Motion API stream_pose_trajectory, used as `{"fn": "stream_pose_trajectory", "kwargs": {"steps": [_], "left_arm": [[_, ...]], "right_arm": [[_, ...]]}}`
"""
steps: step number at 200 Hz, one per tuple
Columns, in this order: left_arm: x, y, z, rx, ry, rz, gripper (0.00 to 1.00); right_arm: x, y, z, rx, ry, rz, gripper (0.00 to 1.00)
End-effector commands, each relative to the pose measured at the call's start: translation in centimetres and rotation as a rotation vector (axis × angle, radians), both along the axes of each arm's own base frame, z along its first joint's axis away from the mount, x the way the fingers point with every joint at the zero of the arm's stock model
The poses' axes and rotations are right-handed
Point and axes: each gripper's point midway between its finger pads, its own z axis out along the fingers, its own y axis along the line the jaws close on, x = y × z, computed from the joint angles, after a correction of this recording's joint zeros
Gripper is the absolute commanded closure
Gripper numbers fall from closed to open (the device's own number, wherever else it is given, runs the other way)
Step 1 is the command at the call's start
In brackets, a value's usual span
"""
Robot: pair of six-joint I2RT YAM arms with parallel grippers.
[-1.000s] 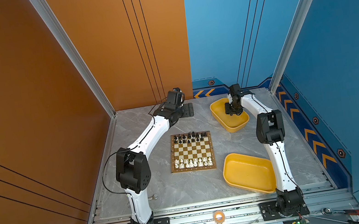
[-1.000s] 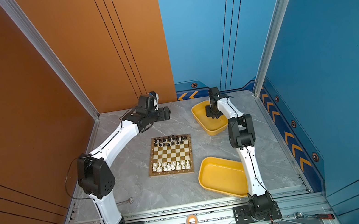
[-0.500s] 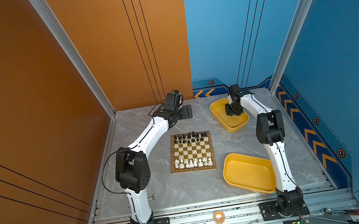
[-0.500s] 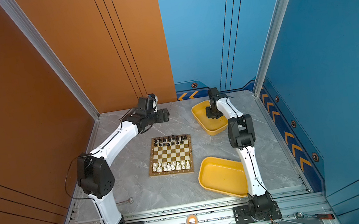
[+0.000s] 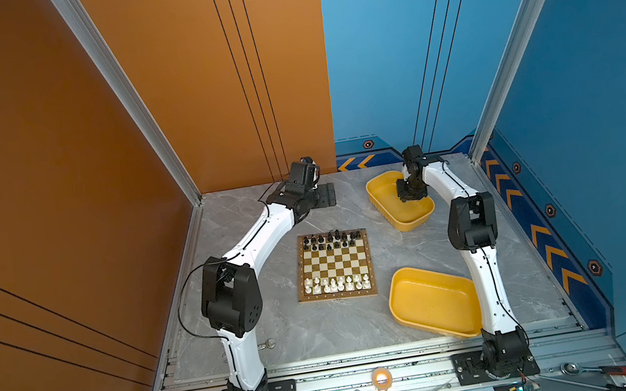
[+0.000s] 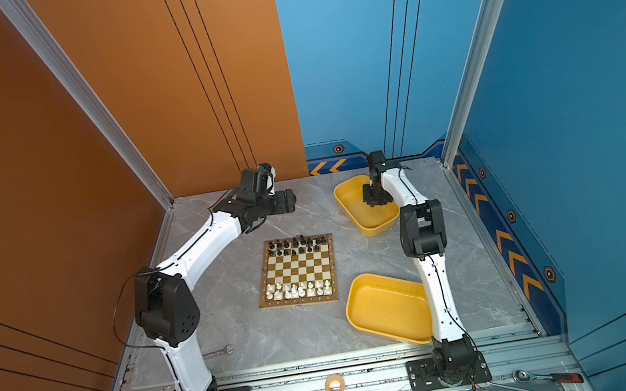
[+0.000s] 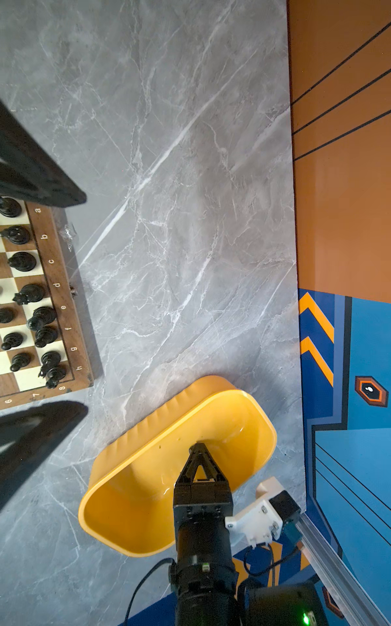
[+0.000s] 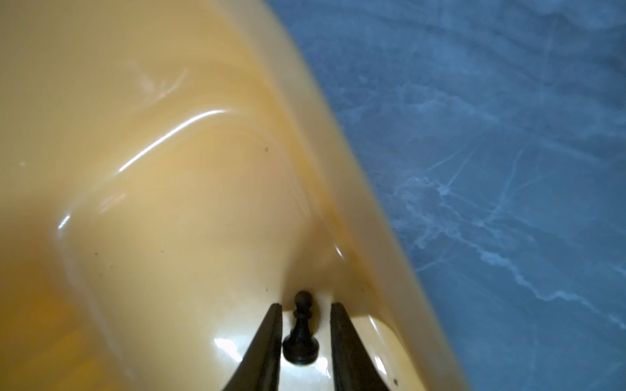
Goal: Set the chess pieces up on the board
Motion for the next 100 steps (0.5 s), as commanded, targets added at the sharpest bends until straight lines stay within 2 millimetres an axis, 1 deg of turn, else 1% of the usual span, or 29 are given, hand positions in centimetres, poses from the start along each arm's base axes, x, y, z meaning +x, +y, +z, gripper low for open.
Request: {"fn": "stream_pose_trajectory", "kwargs": {"steps": [1, 29, 61, 82, 100], "left_arm": [[0.2, 0.2, 0.2, -0.014, -0.007, 0.004, 0.1], [0.7, 0.1, 0.2, -0.018, -0.006, 0.004, 0.1], [1.0, -0.2, 0.1, -0.02, 0.001, -0.001, 0.1], [1.1, -0.2, 0.0, -0.02, 0.007, -0.003, 0.1], [1.4, -0.3, 0.0, -0.022, 0.009, -0.004, 0.1]], "right_arm": [[-0.7, -0.5, -1.2, 0.022, 0.065, -0.04, 0.72], [-0.2, -0.5, -1.6, 0.048, 0.071, -0.051, 0.74], [-0.2, -0.5, -1.8, 0.05, 0.077, -0.056, 0.74], [-0.1, -0.8, -2.1, 0.049, 0.079, -0.074, 0.8], [0.0, -0.9, -2.3, 0.053, 0.083, -0.088, 0.89]]}}
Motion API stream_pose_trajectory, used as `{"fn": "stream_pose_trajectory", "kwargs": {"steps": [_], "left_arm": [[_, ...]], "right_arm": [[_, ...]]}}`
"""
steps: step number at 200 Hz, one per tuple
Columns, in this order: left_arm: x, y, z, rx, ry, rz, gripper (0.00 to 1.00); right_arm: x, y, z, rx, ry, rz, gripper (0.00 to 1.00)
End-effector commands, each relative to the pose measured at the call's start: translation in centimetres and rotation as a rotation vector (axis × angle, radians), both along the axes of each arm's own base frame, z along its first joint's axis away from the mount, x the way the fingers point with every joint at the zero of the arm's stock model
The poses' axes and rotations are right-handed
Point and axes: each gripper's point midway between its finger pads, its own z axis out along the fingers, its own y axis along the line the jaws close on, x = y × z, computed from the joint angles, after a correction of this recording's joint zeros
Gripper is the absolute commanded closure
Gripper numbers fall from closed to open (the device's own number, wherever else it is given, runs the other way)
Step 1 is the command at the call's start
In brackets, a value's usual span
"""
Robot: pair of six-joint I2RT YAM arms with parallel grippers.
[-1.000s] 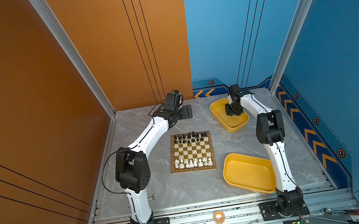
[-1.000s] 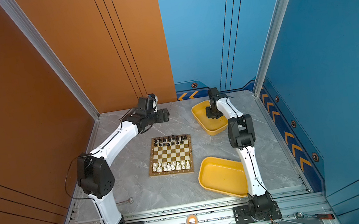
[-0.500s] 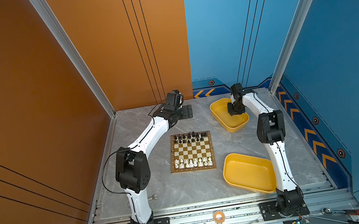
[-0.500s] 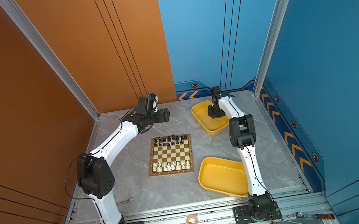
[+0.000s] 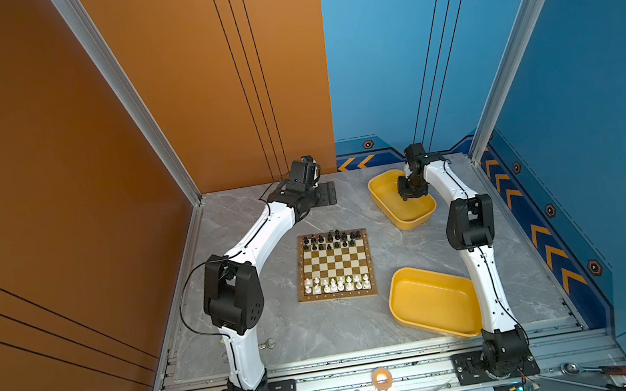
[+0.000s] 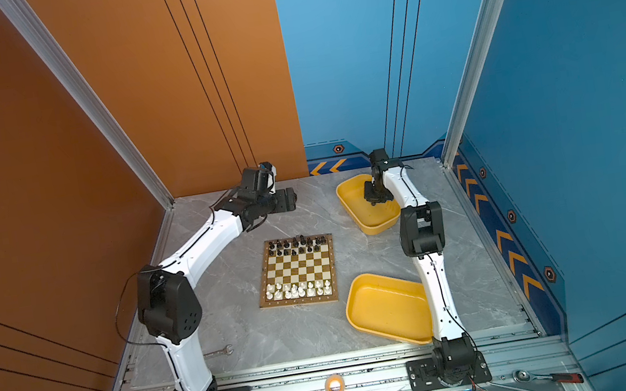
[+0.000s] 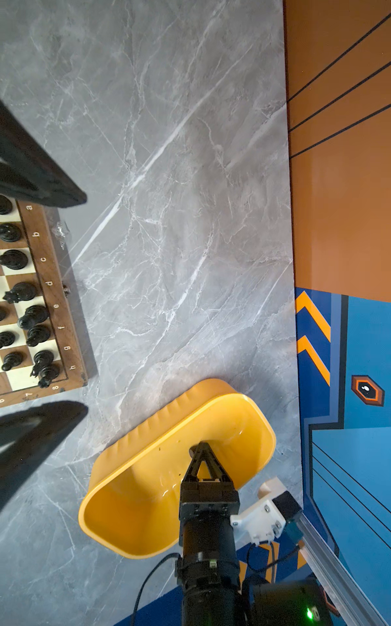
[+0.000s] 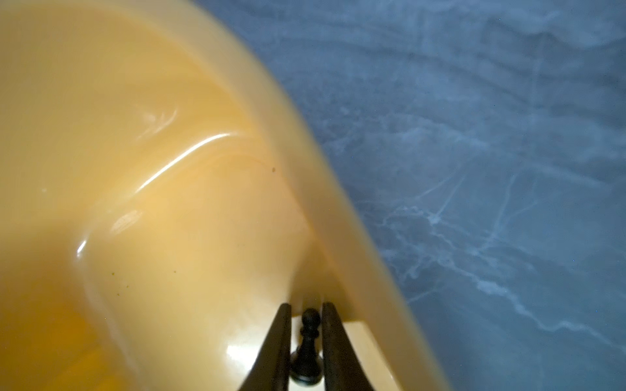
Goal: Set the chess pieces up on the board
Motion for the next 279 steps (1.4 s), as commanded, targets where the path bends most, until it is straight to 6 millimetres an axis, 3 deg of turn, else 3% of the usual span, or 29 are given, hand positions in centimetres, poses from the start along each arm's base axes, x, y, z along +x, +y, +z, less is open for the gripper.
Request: {"fn": "stream_pose_trajectory", "kwargs": {"steps": [1, 48, 96, 149, 182, 224, 250, 261, 264, 279], "left_arm": [[0.6, -0.2, 0.1, -0.018, 0.009, -0.006, 0.1], [0.9, -0.3, 0.2, -0.023, 0.011, -0.015, 0.1], [1.0, -0.9, 0.3, -0.047, 0.016, -0.04, 0.1], [0.9, -2.8, 1.0, -0.126, 0.008, -0.11, 0.09], [0.8, -4.7, 1.4, -0.188, 0.009, -0.18, 0.09], [0.0, -8.3, 1.9, -0.398, 0.045, -0.28, 0.1], [0.6, -9.8, 3.7, -0.557, 0.007, -0.303, 0.1], [0.7, -10.4, 4.4, -0.613, 0.0, -0.312, 0.1], [0.8, -10.6, 4.6, -0.629, -0.002, -0.315, 0.1], [0.6, -11.6, 5.4, -0.698, -0.012, -0.332, 0.1]], "right_arm": [[-1.4, -0.5, -2.4, 0.01, 0.091, -0.039, 0.89], [-1.3, -1.0, -2.4, 0.026, 0.096, -0.091, 1.0], [-0.1, 0.6, 0.4, 0.254, 0.051, -0.187, 1.0], [0.4, 4.8, 8.0, 0.522, -0.094, -0.203, 1.0], [0.0, 6.1, 12.4, 0.562, -0.171, -0.175, 1.0], [-0.4, 6.9, 18.0, 0.648, -0.296, -0.156, 1.0], [-0.5, 7.8, 22.0, 0.739, -0.388, -0.143, 1.0], [-0.8, 8.5, 22.5, 0.759, -0.397, -0.133, 1.0], [-1.2, 8.5, 24.0, 0.768, -0.423, -0.123, 1.0], [-2.1, 9.5, 25.3, 0.791, -0.432, -0.097, 1.0]]}}
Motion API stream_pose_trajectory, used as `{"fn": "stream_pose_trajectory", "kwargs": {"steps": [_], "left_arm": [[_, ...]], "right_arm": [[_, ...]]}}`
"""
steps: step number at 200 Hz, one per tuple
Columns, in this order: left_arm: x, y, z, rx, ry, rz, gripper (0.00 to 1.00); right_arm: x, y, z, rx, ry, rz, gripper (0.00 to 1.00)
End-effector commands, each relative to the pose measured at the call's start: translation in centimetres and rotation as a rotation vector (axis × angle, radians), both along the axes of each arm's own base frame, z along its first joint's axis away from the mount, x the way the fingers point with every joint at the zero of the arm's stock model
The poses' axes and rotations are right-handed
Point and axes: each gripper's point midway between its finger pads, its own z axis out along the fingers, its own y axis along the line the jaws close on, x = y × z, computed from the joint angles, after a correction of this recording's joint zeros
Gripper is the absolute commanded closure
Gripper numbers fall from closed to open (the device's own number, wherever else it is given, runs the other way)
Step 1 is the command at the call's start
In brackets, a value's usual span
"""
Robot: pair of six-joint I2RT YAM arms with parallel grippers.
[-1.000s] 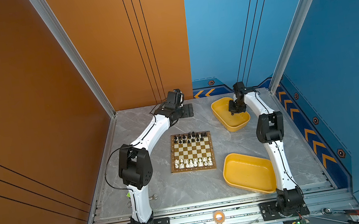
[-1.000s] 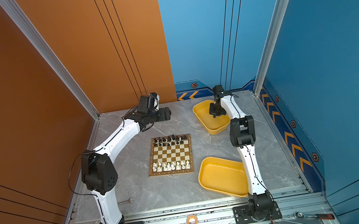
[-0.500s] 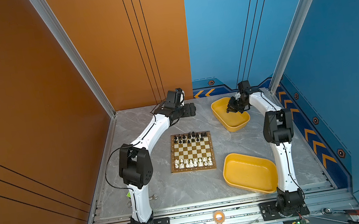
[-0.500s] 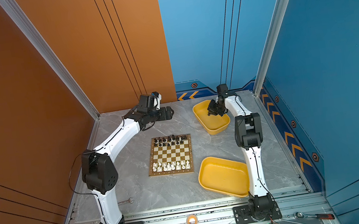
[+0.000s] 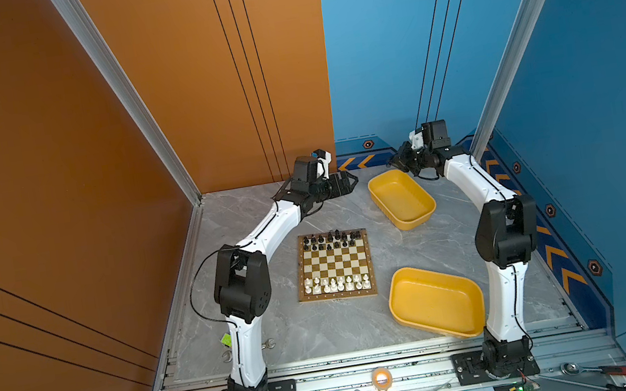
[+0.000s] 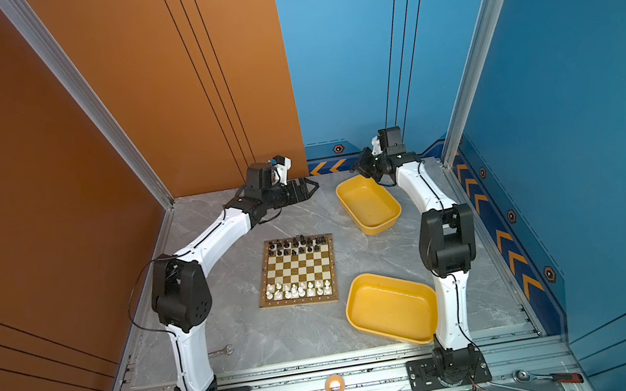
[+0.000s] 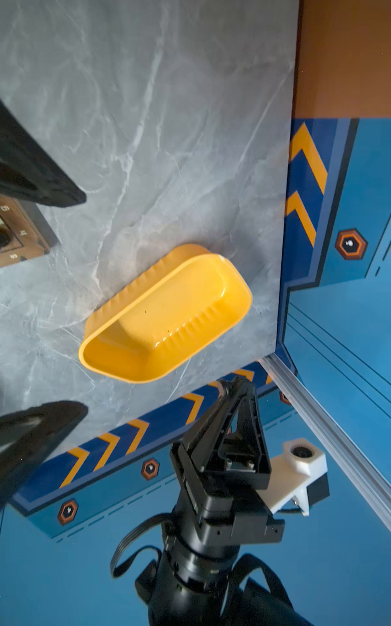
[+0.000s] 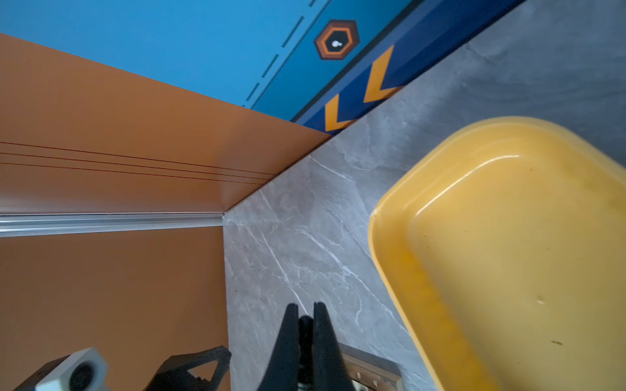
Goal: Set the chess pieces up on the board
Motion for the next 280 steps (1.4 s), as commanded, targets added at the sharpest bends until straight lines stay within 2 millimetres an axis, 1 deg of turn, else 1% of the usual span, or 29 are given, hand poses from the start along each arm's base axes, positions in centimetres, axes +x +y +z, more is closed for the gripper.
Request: {"fn": "stream_pose_trajectory", "kwargs": {"steps": [1, 9, 11, 27, 31, 32, 38, 56, 71, 95, 99, 106, 123, 138, 171, 180, 211, 234, 255, 280], "left_arm": [[-0.3, -2.5, 2.5, -0.188, -0.019, -0.066, 0.1], [-0.3, -2.9, 2.8, -0.217, -0.021, -0.068, 0.1], [-0.3, -2.9, 2.9, -0.223, -0.023, -0.068, 0.1], [-0.4, -3.5, 3.3, -0.257, -0.033, -0.063, 0.1], [-0.5, -3.6, 3.4, -0.264, -0.035, -0.062, 0.1], [-0.5, -3.7, 3.4, -0.265, -0.035, -0.063, 0.1], [-0.7, -4.1, 3.5, -0.271, -0.036, -0.067, 0.1], [-1.3, -5.5, 3.7, -0.271, -0.05, -0.085, 0.1], [-1.4, -6.5, 4.0, -0.273, -0.065, -0.09, 0.11], [-1.6, -7.5, 4.4, -0.29, -0.079, -0.089, 0.12], [-1.6, -7.6, 4.4, -0.29, -0.078, -0.089, 0.17], [-1.8, -7.8, 4.3, -0.29, -0.081, -0.088, 0.18], [-2.0, -7.9, 4.2, -0.286, -0.09, -0.071, 0.2], [-2.1, -7.9, 4.5, -0.27, -0.118, -0.052, 0.23], [-2.5, -7.8, 5.2, -0.182, -0.193, -0.009, 0.29], [-2.4, -7.7, 5.2, -0.16, -0.204, 0.003, 0.3], [-1.8, -7.5, 6.6, -0.154, -0.251, 0.035, 0.37], [-1.9, -7.6, 7.7, -0.143, -0.289, 0.04, 0.41], [-1.9, -7.7, 8.2, -0.139, -0.306, 0.047, 0.4], [-2.0, -8.0, 8.6, -0.143, -0.315, 0.039, 0.39]], "right_arm": [[-1.1, 2.0, 4.8, 0.078, -0.102, 0.035, 1.0], [-1.6, 2.3, 5.1, 0.088, -0.106, 0.044, 1.0], [-1.7, 2.4, 5.4, 0.091, -0.112, 0.046, 1.0], [-2.4, 2.9, 5.8, 0.124, -0.114, 0.049, 1.0], [-2.5, 3.0, 6.5, 0.137, -0.13, 0.049, 1.0], [-2.6, 3.0, 6.0, 0.138, -0.121, 0.048, 1.0], [-2.9, 3.1, 5.8, 0.156, -0.115, 0.046, 1.0], [-3.4, 3.4, 6.7, 0.2, -0.123, 0.05, 1.0], [-3.9, 3.9, 7.3, 0.217, -0.133, 0.062, 1.0], [-4.5, 4.2, 8.1, 0.225, -0.138, 0.077, 1.0], [-4.6, 4.2, 8.3, 0.226, -0.14, 0.078, 1.0], [-4.7, 4.2, 8.6, 0.229, -0.145, 0.081, 1.0], [-5.0, 4.5, 8.9, 0.237, -0.142, 0.092, 1.0], [-5.5, 4.6, 9.0, 0.239, -0.142, 0.098, 1.0], [-6.0, 4.6, 9.3, 0.245, -0.139, 0.107, 1.0], [-6.1, 4.6, 9.4, 0.248, -0.139, 0.11, 1.0], [-6.2, 4.6, 9.8, 0.258, -0.14, 0.121, 1.0], [-6.4, 4.5, 9.2, 0.257, -0.124, 0.117, 1.0], [-6.6, 4.4, 8.4, 0.262, -0.106, 0.111, 1.0], [-6.8, 4.9, 7.7, 0.277, -0.092, 0.111, 1.0]]}}
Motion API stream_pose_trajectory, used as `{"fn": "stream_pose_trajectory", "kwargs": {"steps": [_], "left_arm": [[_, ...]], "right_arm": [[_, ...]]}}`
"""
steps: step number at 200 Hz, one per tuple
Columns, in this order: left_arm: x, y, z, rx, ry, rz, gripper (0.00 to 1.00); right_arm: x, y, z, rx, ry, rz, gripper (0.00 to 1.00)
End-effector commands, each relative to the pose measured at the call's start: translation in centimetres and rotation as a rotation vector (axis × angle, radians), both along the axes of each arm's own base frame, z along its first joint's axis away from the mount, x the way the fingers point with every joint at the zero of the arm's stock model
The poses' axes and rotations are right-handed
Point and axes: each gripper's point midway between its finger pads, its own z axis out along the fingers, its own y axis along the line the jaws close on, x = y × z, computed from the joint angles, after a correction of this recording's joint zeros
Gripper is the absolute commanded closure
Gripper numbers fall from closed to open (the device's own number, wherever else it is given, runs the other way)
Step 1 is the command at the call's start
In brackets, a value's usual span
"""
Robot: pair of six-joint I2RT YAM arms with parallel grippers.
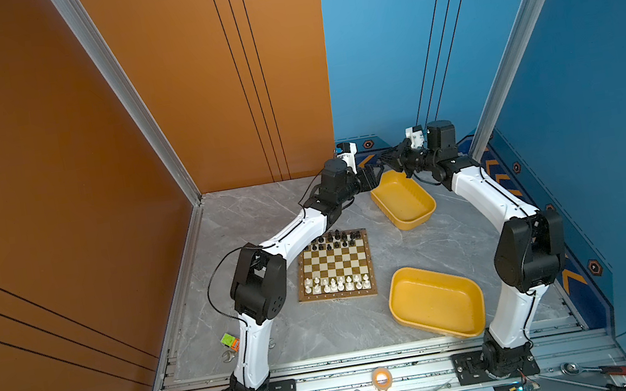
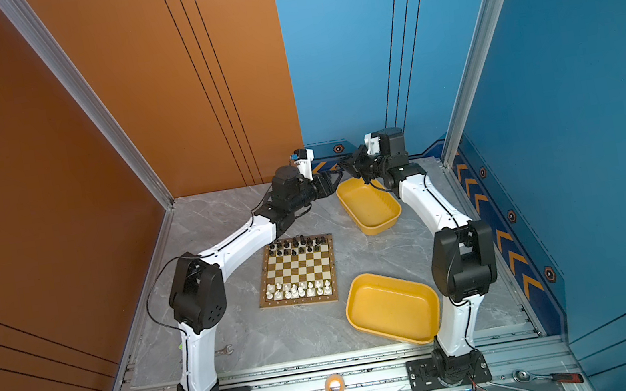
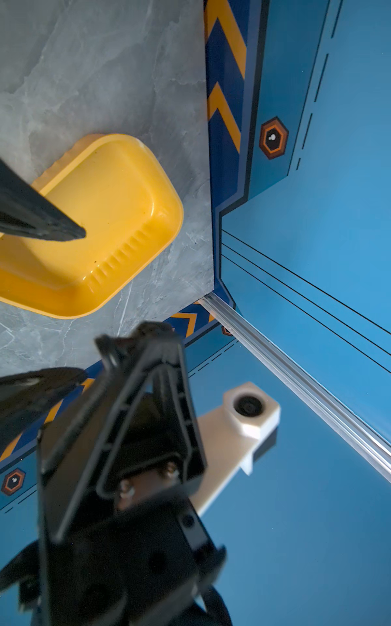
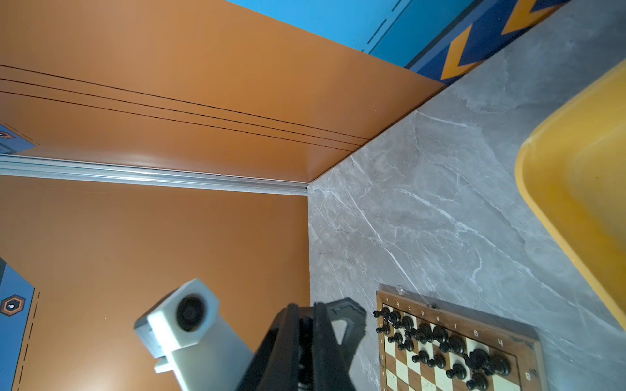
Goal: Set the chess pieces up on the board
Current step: 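Carry the pawn with the right gripper toward the left gripper while the left gripper approaches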
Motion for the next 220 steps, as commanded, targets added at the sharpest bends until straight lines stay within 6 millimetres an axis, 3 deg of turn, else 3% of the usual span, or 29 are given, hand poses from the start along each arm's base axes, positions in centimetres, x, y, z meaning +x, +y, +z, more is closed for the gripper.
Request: {"fn": "stream_pose_trajectory", "kwargs": {"steps": [1, 71, 146, 220], "left_arm": [[-0.7, -0.1, 4.2, -0.015, -0.087, 0.007, 0.39], [-0.8, -0.5, 4.5, -0.006, -0.096, -0.007, 0.4], [-0.3, -0.1, 5.0, 0.002, -0.114, -0.013, 0.55], [0.1, -0.1, 5.0, -0.015, -0.114, -0.024, 0.59]], "right_arm": [[-1.0, 0.6, 1.7, 0.031, -0.035, 0.015, 1.0], [-0.8, 1.1, 1.6, 0.056, -0.034, 0.013, 1.0], [-0.8, 2.4, 1.3, 0.067, -0.023, 0.037, 1.0], [-1.3, 3.6, 1.9, 0.141, -0.017, 0.086, 1.0]]}}
